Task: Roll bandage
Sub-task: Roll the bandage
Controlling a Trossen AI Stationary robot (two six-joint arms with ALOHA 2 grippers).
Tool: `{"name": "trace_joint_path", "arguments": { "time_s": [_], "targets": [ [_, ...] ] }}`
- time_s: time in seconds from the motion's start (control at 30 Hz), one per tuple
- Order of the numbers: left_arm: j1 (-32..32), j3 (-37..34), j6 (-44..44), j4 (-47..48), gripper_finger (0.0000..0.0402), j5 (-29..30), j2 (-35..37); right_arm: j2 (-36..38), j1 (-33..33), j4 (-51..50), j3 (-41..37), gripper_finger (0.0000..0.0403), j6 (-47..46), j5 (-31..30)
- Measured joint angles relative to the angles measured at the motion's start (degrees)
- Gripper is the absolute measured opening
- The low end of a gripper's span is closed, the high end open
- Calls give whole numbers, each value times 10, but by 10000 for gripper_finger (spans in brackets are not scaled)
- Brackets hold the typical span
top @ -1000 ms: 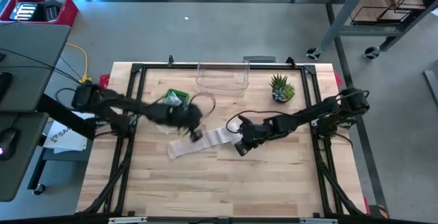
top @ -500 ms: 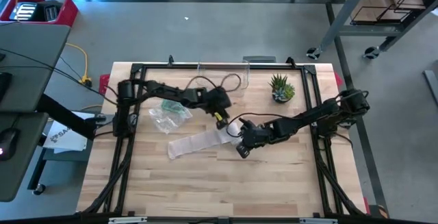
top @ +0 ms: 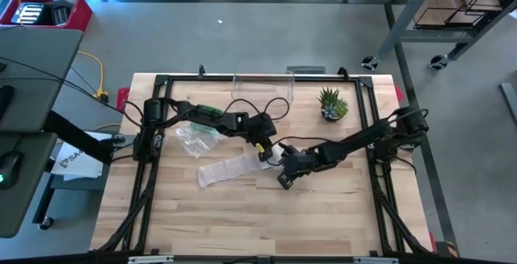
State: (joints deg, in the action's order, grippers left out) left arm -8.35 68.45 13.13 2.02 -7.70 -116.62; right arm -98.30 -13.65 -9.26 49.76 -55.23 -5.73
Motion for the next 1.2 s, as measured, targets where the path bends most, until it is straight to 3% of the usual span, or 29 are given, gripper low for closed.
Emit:
{"name": "trace_joint_path", "arguments": {
  "time_s": [0.33, 0.7, 1.2],
  "targets": [
    [18, 0, -8, 15, 0, 24, 0, -13, 13, 24, 0, 0, -1, -23],
    [20, -1, 19, -36, 0, 31, 2, -13, 31, 47, 0, 0, -6, -30],
    [3, -1, 16, -6, 0, 33, 3, -10, 26, 43, 0, 0, -3, -9]
  ]
}}
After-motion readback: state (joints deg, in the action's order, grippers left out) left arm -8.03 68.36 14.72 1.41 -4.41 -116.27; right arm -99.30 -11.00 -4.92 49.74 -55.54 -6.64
